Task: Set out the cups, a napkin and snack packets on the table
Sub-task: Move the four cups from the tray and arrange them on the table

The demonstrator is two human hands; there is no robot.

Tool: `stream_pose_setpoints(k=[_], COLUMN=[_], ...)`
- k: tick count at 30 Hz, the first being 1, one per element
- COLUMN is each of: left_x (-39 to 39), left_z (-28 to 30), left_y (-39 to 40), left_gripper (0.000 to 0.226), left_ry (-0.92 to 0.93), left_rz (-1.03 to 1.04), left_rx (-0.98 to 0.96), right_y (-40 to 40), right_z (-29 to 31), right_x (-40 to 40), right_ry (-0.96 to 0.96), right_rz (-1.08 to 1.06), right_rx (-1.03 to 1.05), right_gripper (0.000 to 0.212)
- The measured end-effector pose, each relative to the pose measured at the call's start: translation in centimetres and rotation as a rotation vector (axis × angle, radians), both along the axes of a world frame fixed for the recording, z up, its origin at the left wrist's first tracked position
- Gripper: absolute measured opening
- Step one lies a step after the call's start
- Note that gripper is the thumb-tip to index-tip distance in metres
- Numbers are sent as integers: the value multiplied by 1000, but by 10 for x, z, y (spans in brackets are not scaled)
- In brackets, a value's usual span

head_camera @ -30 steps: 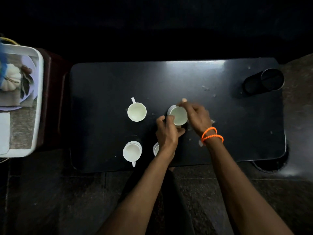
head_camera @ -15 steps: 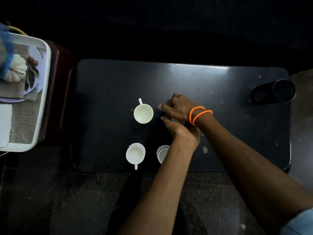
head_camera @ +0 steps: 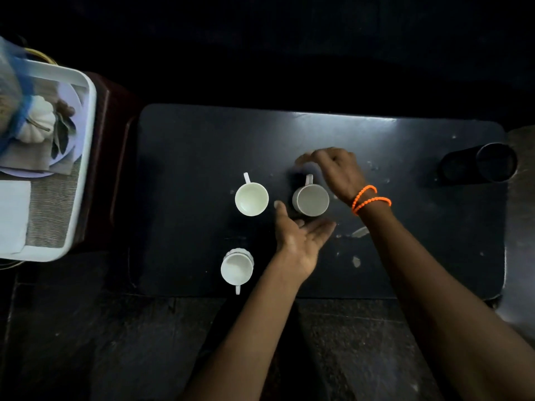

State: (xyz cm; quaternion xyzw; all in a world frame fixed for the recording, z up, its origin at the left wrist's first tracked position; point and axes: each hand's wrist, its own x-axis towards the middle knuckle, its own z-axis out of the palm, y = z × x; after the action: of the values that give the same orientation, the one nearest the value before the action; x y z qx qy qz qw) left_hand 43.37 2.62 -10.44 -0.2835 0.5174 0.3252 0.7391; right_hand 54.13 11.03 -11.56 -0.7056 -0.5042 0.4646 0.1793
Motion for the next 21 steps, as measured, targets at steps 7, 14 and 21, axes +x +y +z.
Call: stream_pose_setpoints(k=[7, 14, 21], left_x=[-82, -107, -127], left_z=[5, -15, -10], left_y=[6, 24, 41], left_gripper=[23, 39, 66], left_ry=[1056, 954, 1002], left_rz=[-470, -781, -867], left_rx=[339, 402, 477], right_y=[-10, -40, -57], right_z=[1, -19, -15], right_x=[-33, -100, -127], right_ry=[117, -36, 207], right_rz=[-112, 11, -465], right_rx=[40, -114, -184], right_gripper=[43, 30, 32])
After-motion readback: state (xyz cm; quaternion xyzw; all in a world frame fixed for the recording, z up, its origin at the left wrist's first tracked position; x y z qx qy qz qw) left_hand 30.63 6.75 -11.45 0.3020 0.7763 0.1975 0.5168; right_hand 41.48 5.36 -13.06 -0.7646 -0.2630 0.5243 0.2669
